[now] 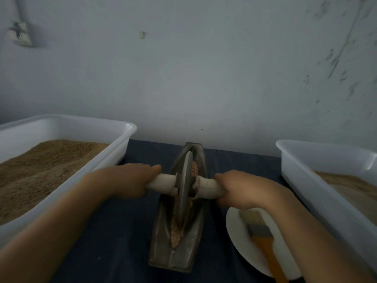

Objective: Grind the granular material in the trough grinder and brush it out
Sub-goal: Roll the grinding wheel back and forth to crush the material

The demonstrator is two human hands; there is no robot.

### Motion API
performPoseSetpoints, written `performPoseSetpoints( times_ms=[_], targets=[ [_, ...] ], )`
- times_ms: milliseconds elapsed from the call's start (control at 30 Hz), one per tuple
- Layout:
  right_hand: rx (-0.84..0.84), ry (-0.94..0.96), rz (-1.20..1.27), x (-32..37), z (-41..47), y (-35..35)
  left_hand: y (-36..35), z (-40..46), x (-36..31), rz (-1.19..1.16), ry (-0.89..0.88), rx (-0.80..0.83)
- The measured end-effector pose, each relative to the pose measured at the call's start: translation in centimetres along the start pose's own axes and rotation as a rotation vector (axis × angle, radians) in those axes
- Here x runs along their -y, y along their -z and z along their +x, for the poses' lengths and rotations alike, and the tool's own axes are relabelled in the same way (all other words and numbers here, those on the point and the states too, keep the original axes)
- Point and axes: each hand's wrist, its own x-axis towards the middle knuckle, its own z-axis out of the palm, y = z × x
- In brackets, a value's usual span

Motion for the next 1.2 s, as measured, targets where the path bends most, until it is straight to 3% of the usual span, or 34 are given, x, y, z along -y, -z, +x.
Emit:
performPoseSetpoints(
  times_ms=[133,233,300,500,667,800,1067,1200],
  targets=[
    [0.096,0.025,0.008,0.5,-0.9,0.9,1.0,-1.1,0.0,-0.050,-0.006,0.170],
    [0.081,0.023,0.009,0.3,-0.6,0.7,0.8,-0.6,0.0,-0.044,0.005,0.148],
    [0.001,0.009,-0.028,0.0,0.1,0.2,0.3,0.2,0.1,-0.030,0.001,0.082],
    [-0.521,-0.009,-0.223,-1.9,3.6,-2.6,-1.4,3.0,0.7,0.083,0.081,-0.252],
    [-0.635,-0.037,-0.224,-2.3,4.5,-3.4,-2.6,4.3,0.7,0.197,0.111,-0.514],
    [-0.490,-0.040,-0.213,-2.0,3.6,-2.8,-2.2,3.5,0.6,0.186,0.084,-0.405],
    [0.047,0.004,0.004,0.4,-0.6,0.7,0.5,-0.3,0.1,-0.044,-0.021,0.091],
    [0.092,0.022,0.011,0.8,-1.4,1.0,0.9,-0.9,0.3,-0.080,-0.024,0.172]
  ],
)
